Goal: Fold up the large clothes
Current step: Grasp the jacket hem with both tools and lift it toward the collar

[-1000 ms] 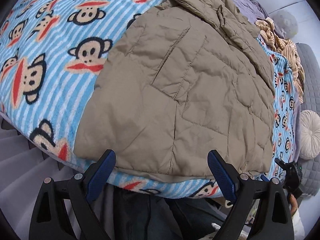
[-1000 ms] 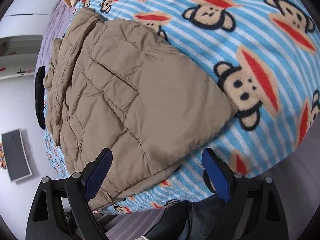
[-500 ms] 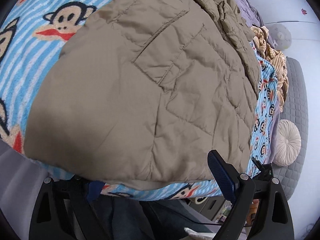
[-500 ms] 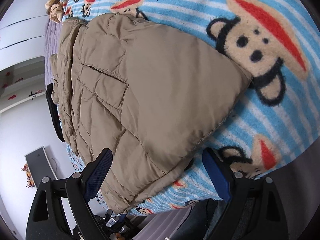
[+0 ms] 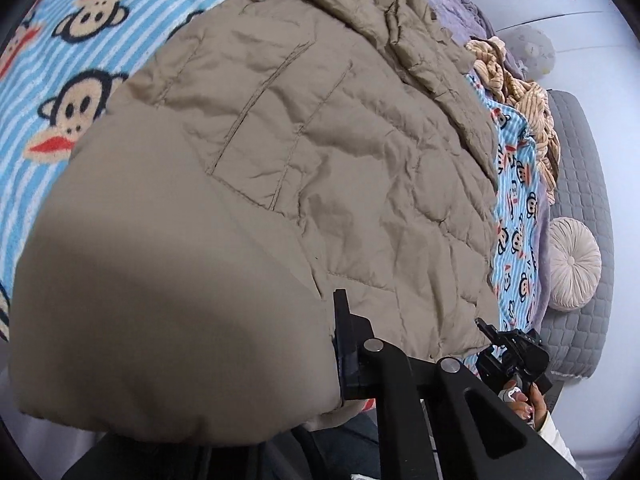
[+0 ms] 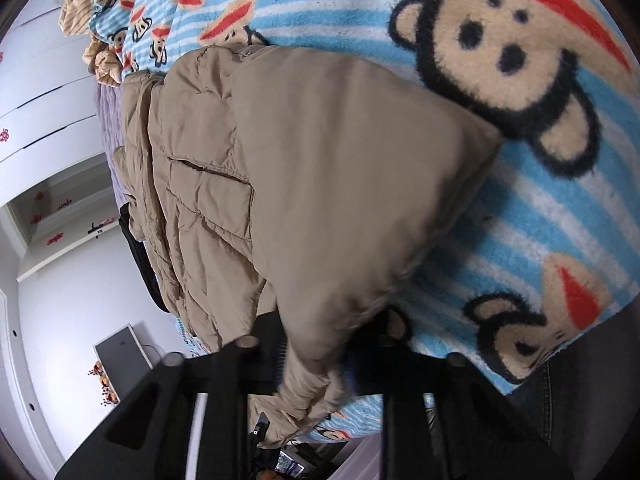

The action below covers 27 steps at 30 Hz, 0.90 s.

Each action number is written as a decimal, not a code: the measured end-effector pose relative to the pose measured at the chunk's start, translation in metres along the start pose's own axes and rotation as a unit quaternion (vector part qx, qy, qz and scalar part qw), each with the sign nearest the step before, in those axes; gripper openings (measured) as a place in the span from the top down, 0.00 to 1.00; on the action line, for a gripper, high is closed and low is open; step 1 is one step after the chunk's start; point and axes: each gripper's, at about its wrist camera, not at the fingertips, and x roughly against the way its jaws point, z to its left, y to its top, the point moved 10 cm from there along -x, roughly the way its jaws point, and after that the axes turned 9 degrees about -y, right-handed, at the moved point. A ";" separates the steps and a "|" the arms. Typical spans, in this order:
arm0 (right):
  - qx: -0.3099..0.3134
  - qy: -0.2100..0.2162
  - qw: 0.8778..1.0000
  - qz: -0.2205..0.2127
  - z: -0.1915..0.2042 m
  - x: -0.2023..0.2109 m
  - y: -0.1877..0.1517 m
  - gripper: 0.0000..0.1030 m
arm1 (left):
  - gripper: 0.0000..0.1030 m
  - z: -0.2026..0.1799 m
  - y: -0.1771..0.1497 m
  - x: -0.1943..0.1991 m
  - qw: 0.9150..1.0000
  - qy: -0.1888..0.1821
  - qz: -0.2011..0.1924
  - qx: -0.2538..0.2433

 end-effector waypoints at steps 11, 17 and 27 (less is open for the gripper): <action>0.123 0.016 0.992 -0.036 0.083 0.043 0.004 0.93 | 0.88 -0.065 0.059 0.058 0.994 -0.017 -0.085 -0.063; 0.180 0.033 0.983 -0.029 0.140 0.064 0.012 0.93 | 0.88 -0.104 0.096 0.082 0.987 0.011 -0.133 -0.087; 0.314 0.043 0.948 -0.033 0.267 0.088 0.037 0.93 | 0.88 -0.163 0.180 0.100 0.969 0.048 -0.215 -0.108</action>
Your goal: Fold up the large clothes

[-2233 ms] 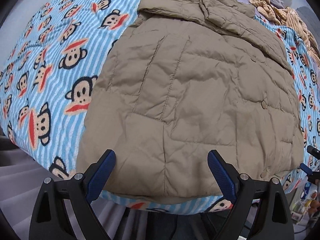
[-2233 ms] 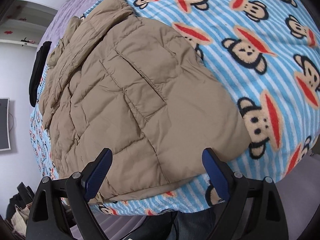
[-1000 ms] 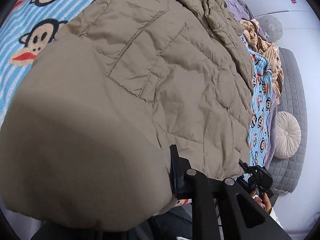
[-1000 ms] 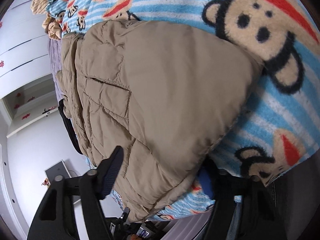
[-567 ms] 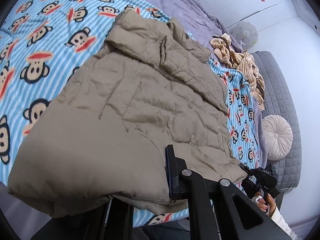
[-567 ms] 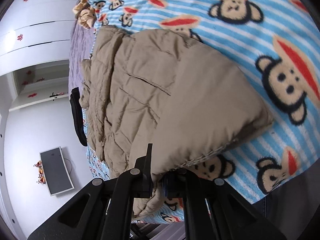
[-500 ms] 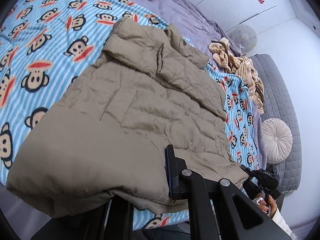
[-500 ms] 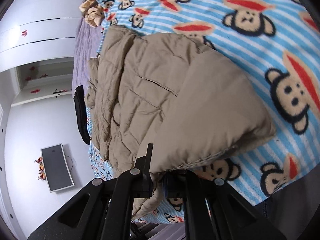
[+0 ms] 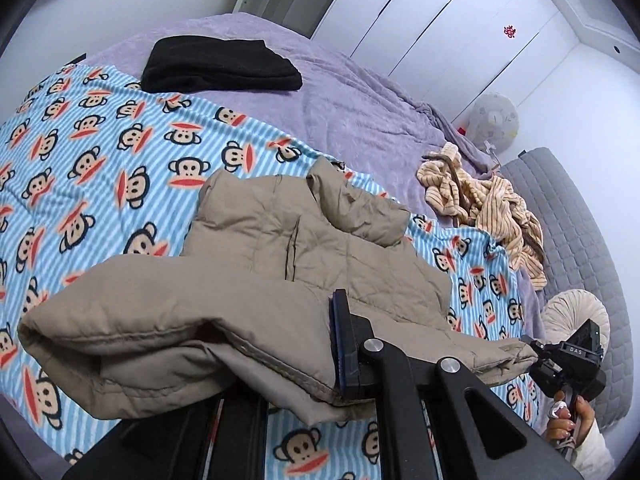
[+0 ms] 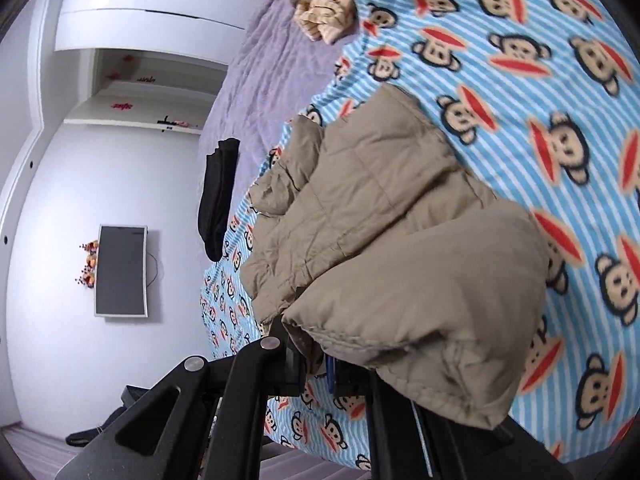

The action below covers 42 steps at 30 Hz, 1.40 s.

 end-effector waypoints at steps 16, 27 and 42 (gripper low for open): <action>0.080 -0.063 0.995 -0.020 0.050 -0.092 0.128 0.93 | 0.88 0.041 0.099 -0.152 0.994 0.073 0.046 -0.064; 0.047 -0.120 0.992 0.002 -0.007 -0.208 0.178 0.93 | 0.88 0.091 0.102 -0.276 0.985 0.137 0.059 -0.082; 0.068 -0.125 0.990 -0.007 -0.005 -0.229 0.186 0.88 | 0.31 0.073 0.105 -0.247 0.980 0.131 0.030 -0.150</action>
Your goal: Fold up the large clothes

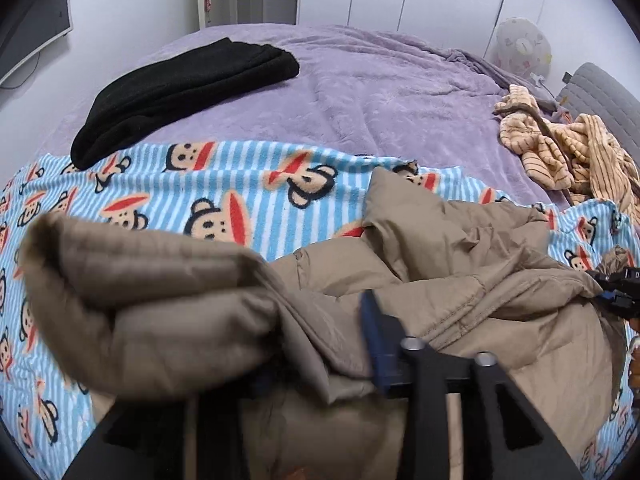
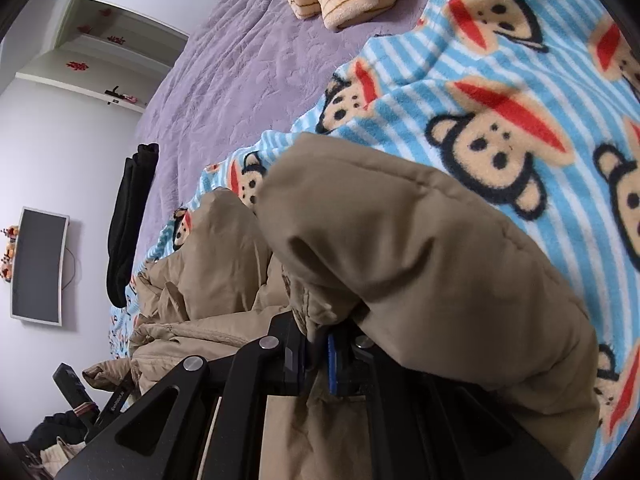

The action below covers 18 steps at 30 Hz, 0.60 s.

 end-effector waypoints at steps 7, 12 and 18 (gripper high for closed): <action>0.072 0.008 0.997 -0.041 0.032 0.048 -0.012 0.22 | 0.26 -0.009 0.007 0.036 1.000 -0.009 -0.022 -0.015; 0.150 -0.012 0.988 -0.020 0.057 0.038 -0.039 0.72 | 0.36 -0.031 0.003 0.007 0.999 -0.019 0.001 -0.039; 0.189 -0.050 0.981 0.005 0.056 -0.022 -0.052 0.81 | 0.36 -0.018 -0.006 -0.050 1.000 0.004 0.019 0.010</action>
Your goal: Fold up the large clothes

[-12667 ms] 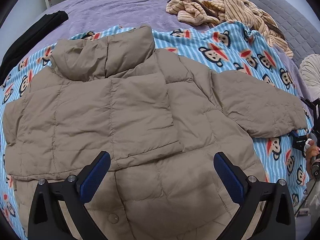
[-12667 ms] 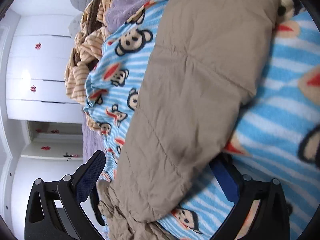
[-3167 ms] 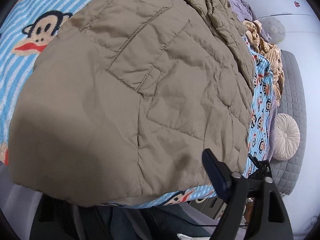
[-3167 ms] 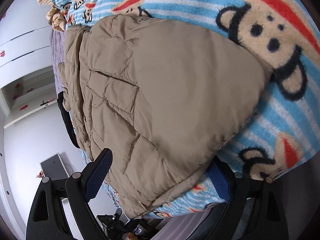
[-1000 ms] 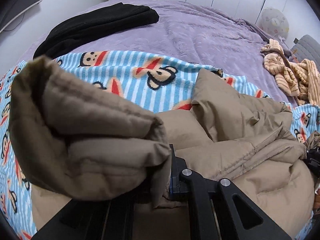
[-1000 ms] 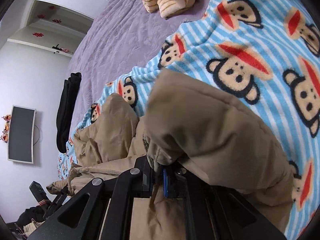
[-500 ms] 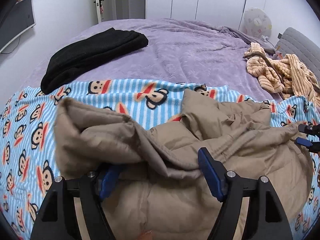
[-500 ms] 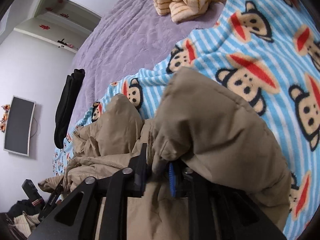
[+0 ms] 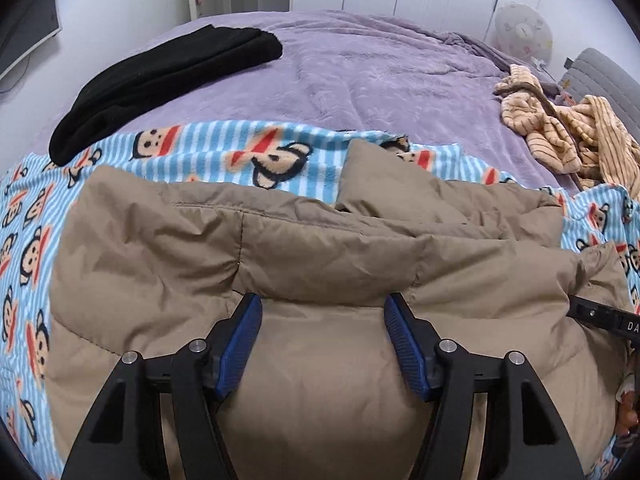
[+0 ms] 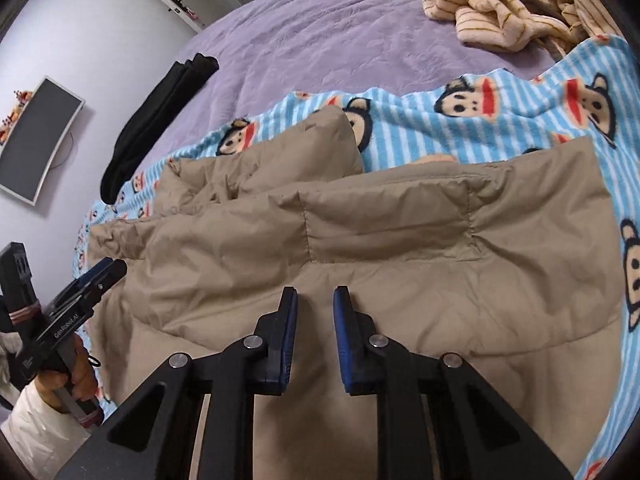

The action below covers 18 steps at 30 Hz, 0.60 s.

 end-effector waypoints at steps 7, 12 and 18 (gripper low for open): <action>-0.007 -0.005 1.000 -0.010 -0.013 -0.035 0.016 0.93 | 0.36 0.009 0.012 -0.025 1.000 0.009 0.003 -0.009; -0.018 0.007 1.000 -0.003 -0.026 -0.029 0.026 0.94 | 0.36 0.036 0.024 -0.013 0.998 0.054 -0.010 -0.042; -0.079 -0.076 0.993 -0.035 -0.107 0.004 0.030 0.94 | 0.23 0.094 0.020 -0.014 0.996 0.088 -0.010 0.013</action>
